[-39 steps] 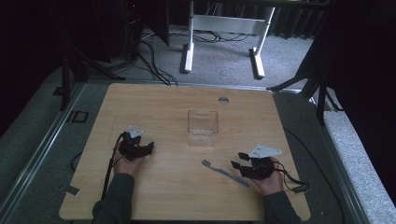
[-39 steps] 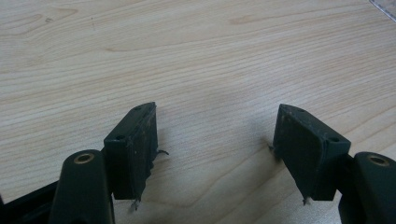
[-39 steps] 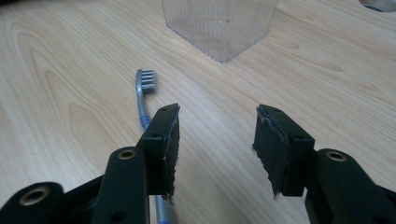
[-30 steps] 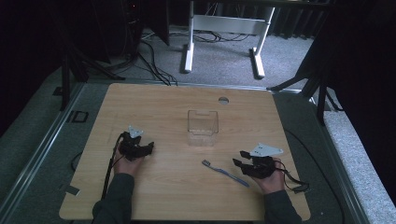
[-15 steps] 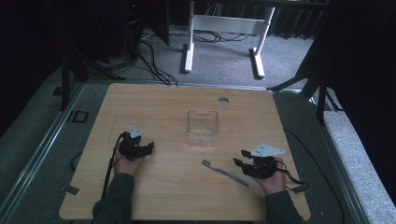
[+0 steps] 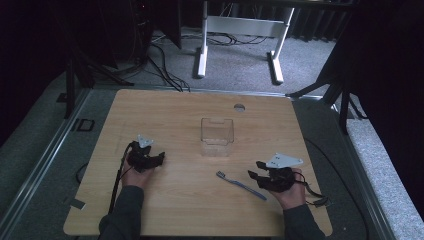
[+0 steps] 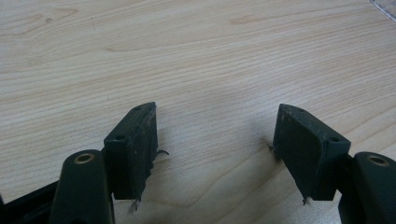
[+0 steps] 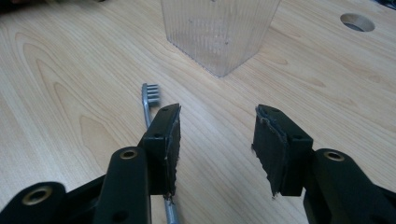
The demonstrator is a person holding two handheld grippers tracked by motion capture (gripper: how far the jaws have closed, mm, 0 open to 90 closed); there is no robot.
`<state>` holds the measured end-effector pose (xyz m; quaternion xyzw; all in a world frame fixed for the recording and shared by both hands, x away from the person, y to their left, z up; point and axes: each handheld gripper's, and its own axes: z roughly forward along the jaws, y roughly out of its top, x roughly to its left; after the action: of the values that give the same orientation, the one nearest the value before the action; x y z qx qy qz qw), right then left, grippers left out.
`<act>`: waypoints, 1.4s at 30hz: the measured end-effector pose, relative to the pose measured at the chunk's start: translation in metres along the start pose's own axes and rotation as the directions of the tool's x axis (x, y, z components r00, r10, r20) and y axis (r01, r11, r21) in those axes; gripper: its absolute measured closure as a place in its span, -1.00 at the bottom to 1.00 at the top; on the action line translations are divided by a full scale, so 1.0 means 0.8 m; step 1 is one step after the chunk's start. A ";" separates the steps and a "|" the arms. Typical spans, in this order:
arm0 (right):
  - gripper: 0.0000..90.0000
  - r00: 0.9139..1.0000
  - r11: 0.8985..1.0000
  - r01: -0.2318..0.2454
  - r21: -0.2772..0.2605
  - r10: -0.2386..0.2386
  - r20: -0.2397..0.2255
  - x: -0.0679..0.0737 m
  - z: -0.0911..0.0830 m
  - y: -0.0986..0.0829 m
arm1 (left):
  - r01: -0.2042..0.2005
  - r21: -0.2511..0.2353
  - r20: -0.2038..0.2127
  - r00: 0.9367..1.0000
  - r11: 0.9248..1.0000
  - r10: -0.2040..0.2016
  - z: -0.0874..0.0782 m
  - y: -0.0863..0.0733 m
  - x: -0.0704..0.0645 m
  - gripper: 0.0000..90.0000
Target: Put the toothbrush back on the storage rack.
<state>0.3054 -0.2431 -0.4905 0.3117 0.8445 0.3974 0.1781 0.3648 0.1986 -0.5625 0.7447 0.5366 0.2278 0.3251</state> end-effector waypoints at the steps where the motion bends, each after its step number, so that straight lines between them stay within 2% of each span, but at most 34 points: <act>1: 0.12 1.000 1.000 -0.001 0.001 0.001 0.000 0.001 -0.001 0.001 | -0.001 0.001 0.000 1.000 1.000 0.001 0.000 0.000 0.000 -0.31; 10: 0.14 1.000 1.000 0.016 0.017 -0.016 -0.011 0.006 -0.004 0.007 | -0.001 0.001 0.000 1.000 1.000 0.001 0.000 0.000 0.000 -0.31; 21: 0.19 0.999 0.997 0.031 0.073 -0.029 -0.030 0.012 0.000 0.015 | -0.001 0.001 0.000 1.000 1.000 0.001 0.000 0.000 0.000 -0.30; 42: 0.21 0.998 0.986 0.052 0.156 -0.044 -0.055 0.024 0.009 0.022 | 0.001 0.001 -0.002 1.000 1.000 -0.001 0.000 0.000 0.000 -0.30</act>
<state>0.3022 -0.2179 -0.4822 0.2940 0.8848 0.3329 0.1408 0.3650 0.1989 -0.5624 0.7445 0.5372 0.2281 0.3243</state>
